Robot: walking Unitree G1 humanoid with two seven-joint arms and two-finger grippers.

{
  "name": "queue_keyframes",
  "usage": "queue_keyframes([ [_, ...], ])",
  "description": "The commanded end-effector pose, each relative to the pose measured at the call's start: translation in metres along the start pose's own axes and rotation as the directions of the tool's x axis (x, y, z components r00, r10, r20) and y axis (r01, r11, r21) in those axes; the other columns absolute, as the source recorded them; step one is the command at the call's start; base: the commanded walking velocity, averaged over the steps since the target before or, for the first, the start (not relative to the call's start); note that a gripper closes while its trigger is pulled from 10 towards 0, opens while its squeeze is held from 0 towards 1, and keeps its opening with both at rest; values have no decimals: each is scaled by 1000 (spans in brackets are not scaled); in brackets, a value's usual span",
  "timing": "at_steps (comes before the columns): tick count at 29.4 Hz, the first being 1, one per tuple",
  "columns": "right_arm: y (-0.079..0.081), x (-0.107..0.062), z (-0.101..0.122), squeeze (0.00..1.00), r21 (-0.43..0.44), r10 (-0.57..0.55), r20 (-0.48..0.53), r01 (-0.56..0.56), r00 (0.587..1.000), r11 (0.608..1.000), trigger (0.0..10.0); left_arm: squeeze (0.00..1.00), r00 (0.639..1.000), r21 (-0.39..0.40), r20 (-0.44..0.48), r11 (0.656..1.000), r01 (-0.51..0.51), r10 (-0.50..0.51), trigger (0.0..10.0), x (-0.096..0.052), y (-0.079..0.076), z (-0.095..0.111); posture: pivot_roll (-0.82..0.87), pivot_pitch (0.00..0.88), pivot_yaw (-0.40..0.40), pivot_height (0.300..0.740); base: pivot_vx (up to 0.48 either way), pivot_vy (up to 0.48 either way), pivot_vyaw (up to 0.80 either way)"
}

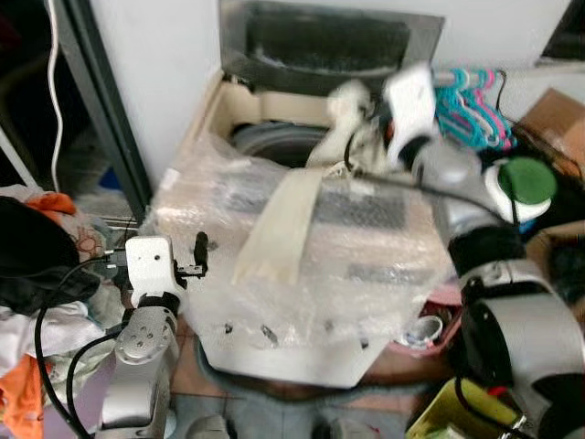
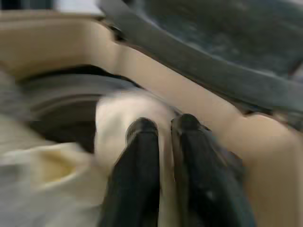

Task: Clothes washing

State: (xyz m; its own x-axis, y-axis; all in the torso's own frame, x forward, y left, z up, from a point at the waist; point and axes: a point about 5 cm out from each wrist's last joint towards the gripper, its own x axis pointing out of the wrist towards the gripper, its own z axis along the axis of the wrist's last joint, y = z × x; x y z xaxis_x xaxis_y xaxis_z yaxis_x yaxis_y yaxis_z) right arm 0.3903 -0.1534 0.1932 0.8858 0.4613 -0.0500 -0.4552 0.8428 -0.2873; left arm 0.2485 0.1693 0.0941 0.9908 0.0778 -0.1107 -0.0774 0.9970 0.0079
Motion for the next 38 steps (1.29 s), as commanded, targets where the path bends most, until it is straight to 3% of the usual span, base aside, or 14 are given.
queue_keyframes([
  [1,6,-2,26,1000,-30,82,125,-79,989,996,10000,0,1000,5,2,1000,12,-12,10000,0,-1,2,-61,0,-21,740,0,0,0],
  [5,15,-23,32,1000,19,204,235,-214,950,977,10000,0,1000,7,-3,1000,18,-18,10000,-1,-2,1,-66,0,-26,740,0,0,0],
  [11,36,-42,23,1000,92,345,245,-376,906,922,10000,0,1000,9,-8,1000,17,-17,10000,-1,-2,0,-66,0,-19,740,0,0,0],
  [12,40,-44,20,1000,105,370,235,-402,899,910,10000,0,1000,9,-9,1000,18,-17,10000,-1,-1,0,-66,0,-19,740,0,0,0],
  [15,65,-49,-17,1000,49,491,29,-492,871,869,10000,0,999,10,-11,999,32,-32,10000,0,-3,0,-74,0,-15,740,0,0,0],
  [20,77,-42,-37,1000,73,427,-23,-425,904,902,10000,0,999,10,-10,999,35,-35,10000,2,-4,1,-70,0,-20,740,0,0,0],
  [21,80,-42,-36,1000,75,411,-18,-408,912,910,5804,0,999,10,-8,999,34,-34,10000,2,-5,1,-65,0,-24,740,0,0,0],
  [22,83,-42,-37,1000,75,400,-20,-398,916,914,196,0,1000,11,-5,1000,29,-29,10000,2,-4,1,-62,0,-26,740,0,0,0],
  [23,85,-41,-37,1000,73,390,-26,-387,921,919,0,0,1000,12,-4,1000,25,-25,10000,2,-4,2,-60,0,-26,740,0,0,0],
  [24,87,-40,-39,808,59,372,-37,-370,928,927,0,0,1000,11,-4,1000,19,-19,10000,1,-3,1,-58,0,-27,740,0,0,0],
  [25,88,-40,-39,808,49,362,-45,-360,931,932,0,0,1000,11,-5,1000,15,-15,10000,1,-2,1,-58,0,-27,740,0,0,0],
  [26,87,-40,-39,39,47,336,-55,-333,940,942,0,0,1000,11,-6,1000,13,-13,10000,0,-2,1,-57,0,-28,740,0,0,0],
  [30,73,-32,-37,0,52,156,-74,-152,985,987,0,0,1000,10,-9,1000,14,-14,10000,0,-2,1,-62,0,-27,740,0,0,0],
  [38,34,-26,-43,0,126,-97,-181,121,979,985,0,0,1000,7,-18,1000,26,-26,10000,1,-4,0,-69,0,-25,740,0,0,0],
])
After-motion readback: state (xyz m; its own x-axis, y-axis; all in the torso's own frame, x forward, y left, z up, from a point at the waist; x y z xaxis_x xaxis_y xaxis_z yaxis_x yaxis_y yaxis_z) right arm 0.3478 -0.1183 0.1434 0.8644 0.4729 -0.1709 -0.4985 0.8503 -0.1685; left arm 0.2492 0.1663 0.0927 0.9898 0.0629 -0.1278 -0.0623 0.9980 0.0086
